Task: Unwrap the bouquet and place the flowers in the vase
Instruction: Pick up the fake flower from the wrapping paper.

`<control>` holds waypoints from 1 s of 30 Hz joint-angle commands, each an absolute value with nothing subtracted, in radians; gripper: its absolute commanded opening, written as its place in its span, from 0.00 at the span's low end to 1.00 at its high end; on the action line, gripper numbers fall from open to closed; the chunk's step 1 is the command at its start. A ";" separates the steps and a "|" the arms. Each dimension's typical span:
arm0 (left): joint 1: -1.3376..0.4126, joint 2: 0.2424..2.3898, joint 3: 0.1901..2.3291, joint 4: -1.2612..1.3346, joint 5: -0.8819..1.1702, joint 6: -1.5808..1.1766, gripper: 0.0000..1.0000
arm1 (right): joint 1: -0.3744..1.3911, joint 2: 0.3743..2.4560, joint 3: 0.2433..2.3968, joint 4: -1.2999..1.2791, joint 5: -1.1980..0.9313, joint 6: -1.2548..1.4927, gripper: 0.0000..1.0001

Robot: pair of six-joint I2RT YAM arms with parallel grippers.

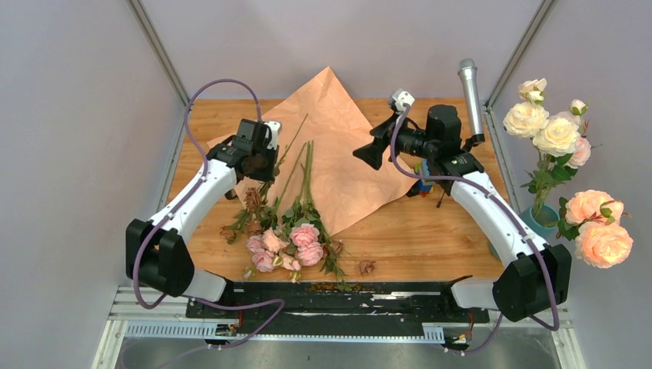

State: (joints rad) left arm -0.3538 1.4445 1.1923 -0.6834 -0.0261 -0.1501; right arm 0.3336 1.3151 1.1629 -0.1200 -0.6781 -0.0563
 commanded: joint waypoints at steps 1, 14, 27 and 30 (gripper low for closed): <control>-0.356 1.370 1.278 -0.742 0.121 -0.114 0.00 | 0.409 1.309 1.170 -0.057 -0.853 -0.148 0.90; -0.461 1.350 1.404 -0.917 0.349 -0.046 0.00 | 0.738 1.281 1.019 0.147 -0.671 -0.554 0.86; -0.500 1.294 1.385 -0.936 0.464 -0.007 0.00 | 0.844 1.387 1.067 0.023 -0.486 -0.712 0.70; -0.502 1.296 1.387 -0.952 0.473 -0.002 0.00 | 0.864 1.398 1.065 0.029 -0.425 -0.748 0.70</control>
